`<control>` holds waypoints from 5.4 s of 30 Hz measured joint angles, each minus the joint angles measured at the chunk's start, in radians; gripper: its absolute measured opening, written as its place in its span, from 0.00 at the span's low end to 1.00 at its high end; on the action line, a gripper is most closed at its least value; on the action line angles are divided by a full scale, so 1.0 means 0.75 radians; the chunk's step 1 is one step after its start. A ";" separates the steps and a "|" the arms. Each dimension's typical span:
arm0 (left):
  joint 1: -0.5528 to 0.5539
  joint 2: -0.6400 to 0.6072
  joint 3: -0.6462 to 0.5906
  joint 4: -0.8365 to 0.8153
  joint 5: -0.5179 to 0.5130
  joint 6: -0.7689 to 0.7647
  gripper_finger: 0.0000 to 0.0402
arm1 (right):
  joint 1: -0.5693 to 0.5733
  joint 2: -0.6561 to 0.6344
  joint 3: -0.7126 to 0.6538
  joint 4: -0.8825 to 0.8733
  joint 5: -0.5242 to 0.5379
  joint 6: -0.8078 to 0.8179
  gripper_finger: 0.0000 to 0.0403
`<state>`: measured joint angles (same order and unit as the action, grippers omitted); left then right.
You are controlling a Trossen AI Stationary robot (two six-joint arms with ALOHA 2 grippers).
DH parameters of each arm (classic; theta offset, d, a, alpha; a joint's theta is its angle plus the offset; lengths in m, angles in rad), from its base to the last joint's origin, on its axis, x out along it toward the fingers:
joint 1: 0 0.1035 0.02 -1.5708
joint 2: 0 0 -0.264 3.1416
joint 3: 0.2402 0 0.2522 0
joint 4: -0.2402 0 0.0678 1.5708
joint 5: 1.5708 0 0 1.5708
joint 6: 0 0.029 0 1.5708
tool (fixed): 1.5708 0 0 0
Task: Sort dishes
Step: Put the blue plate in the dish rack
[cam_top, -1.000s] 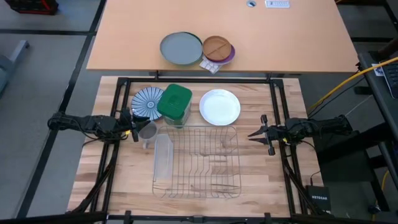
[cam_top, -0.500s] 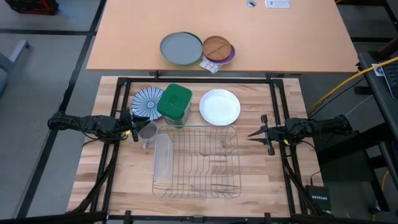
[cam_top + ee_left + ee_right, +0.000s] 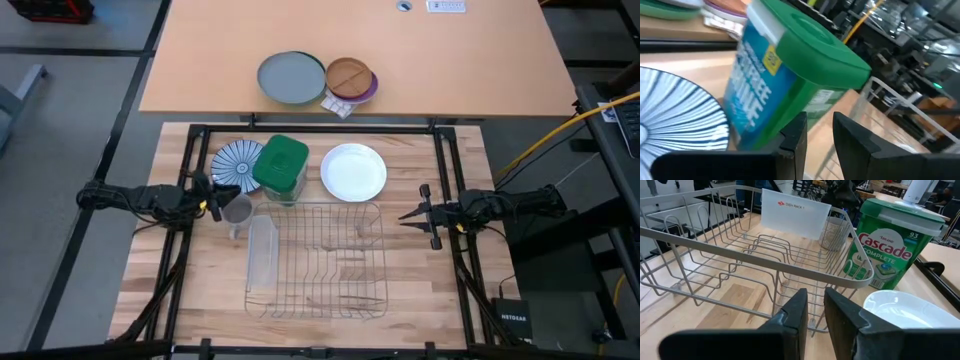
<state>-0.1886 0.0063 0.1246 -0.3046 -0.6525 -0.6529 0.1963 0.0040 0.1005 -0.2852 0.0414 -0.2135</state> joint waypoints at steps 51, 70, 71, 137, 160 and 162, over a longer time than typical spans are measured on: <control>0.728 0.955 1.176 -1.164 0.156 0.343 0.21 | 0.000 0.000 -0.001 0.320 0.317 0.254 0.17; 1.171 1.536 1.153 -1.330 0.673 1.217 0.21 | 0.000 0.000 0.000 0.316 0.315 0.254 0.17; 1.170 1.558 1.153 -1.327 0.673 1.262 0.21 | 0.000 0.000 0.000 0.315 0.314 0.254 0.17; 1.667 2.199 1.152 -0.626 0.644 0.985 0.51 | 0.000 0.000 0.001 0.306 0.314 0.254 0.17; 1.756 2.179 1.152 -0.465 0.700 1.056 0.59 | -0.001 0.000 0.001 0.282 0.314 0.254 0.17; 1.783 2.179 1.152 -0.466 0.781 1.064 0.59 | 0.000 0.000 0.001 0.265 0.313 0.254 0.17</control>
<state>1.1486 1.6409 0.9886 -0.6540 -0.0668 0.1454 0.1963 0.0044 0.1009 -0.0865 0.2764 -0.0231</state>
